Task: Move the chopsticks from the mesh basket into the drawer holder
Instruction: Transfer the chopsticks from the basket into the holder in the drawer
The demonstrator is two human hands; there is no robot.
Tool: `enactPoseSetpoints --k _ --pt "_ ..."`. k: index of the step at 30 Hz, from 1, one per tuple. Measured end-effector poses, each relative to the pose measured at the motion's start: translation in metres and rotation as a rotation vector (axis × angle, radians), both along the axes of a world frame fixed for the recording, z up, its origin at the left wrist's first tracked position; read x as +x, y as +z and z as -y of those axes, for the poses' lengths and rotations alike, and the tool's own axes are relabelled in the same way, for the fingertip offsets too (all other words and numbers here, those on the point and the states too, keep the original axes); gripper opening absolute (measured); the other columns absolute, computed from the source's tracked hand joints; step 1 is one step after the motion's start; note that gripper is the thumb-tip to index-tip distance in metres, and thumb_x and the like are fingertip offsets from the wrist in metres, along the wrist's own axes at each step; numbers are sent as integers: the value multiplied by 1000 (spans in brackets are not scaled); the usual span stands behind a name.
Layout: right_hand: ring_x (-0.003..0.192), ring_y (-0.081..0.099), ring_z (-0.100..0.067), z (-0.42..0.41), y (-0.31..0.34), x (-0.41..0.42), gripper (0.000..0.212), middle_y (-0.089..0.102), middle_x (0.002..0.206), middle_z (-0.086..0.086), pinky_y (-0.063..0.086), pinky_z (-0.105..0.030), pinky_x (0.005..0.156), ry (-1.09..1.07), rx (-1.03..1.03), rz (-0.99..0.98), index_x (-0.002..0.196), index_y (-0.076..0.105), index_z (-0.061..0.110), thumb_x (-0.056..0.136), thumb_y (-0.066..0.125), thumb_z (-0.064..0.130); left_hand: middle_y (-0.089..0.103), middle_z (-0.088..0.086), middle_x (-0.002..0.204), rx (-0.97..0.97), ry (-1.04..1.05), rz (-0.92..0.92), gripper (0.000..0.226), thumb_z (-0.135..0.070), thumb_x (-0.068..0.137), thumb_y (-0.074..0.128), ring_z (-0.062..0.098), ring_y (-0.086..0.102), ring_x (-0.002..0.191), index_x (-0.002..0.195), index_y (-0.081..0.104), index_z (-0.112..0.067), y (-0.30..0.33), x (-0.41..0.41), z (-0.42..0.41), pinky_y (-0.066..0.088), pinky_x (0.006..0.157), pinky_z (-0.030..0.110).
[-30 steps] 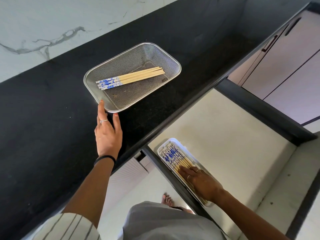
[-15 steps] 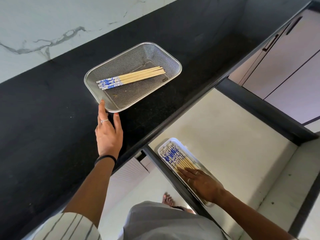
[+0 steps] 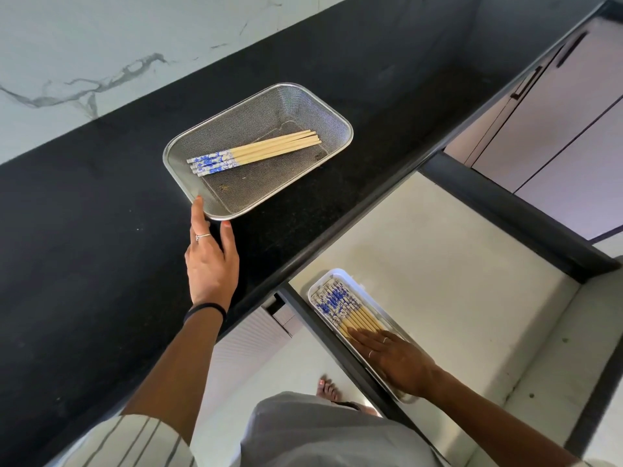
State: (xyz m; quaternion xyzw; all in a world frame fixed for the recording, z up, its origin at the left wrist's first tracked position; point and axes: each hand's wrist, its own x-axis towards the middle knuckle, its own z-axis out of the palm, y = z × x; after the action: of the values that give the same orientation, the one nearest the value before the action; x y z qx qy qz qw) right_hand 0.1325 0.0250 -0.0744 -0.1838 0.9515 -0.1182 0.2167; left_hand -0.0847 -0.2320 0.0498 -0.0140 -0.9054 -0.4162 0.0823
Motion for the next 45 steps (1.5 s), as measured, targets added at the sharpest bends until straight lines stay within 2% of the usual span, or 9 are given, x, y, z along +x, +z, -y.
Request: enactPoseSetpoints --k 3,14,22,25,28,34,38,41,45 --pt "149 -6 -16 0 -7 -1 70 -20 154 9 -1 -36 122 1 5 42 150 -8 25 97 31 3 42 11 151 0 2 0 54 -34 102 39 32 48 132 147 10 -40 0 0 0 40 106 59" --pt "149 -9 -16 0 -4 0 62 -14 159 8 0 -37 123 -15 9 25 151 -7 27 101 26 10 44 11 150 -3 0 7 53 -35 102 38 34 48 132 146 9 -44 0 0 0 40 105 60" --pt "148 -11 -20 5 -9 -2 61 -17 156 9 -7 -44 119 -29 15 40 151 -3 26 102 29 11 43 11 151 1 3 8 54 -35 102 39 34 47 133 147 9 -43 0 0 0 40 106 59" --pt "148 -11 -17 8 -8 -7 59 -22 153 11 -14 -39 116 -30 2 34 151 -3 26 102 26 11 43 11 151 3 4 1 54 -35 102 39 34 48 132 148 11 -41 0 -1 0 42 105 59" --pt "148 -11 -15 6 -9 -7 64 -20 156 9 -7 -34 120 -58 -36 34 150 -9 27 101 28 10 43 10 151 0 4 2 54 -36 102 39 34 48 132 147 10 -42 0 0 -1 41 105 59" --pt "150 3 -12 4 0 -5 62 -8 161 8 9 -28 123 -104 -78 117 151 -5 29 102 29 12 45 10 149 -1 6 3 53 -35 102 38 33 49 131 147 10 -42 0 0 -1 40 105 60" --pt "148 17 -16 9 8 -6 67 -3 161 8 22 -35 120 -224 -225 195 151 -4 23 100 36 6 45 11 149 4 0 0 54 -35 102 38 34 49 131 148 10 -41 0 0 0 40 105 59" --pt "148 17 -17 14 11 -7 69 8 160 5 18 -34 121 -314 -329 214 151 1 18 97 40 -1 45 11 149 3 5 14 53 -35 102 38 35 49 131 147 10 -42 0 0 0 40 105 60" --pt "148 15 -13 19 7 -11 66 14 160 9 18 -37 122 -321 -371 182 151 12 27 97 41 1 44 11 150 7 -4 0 53 -35 102 38 34 48 132 147 10 -42 0 0 0 39 106 60"
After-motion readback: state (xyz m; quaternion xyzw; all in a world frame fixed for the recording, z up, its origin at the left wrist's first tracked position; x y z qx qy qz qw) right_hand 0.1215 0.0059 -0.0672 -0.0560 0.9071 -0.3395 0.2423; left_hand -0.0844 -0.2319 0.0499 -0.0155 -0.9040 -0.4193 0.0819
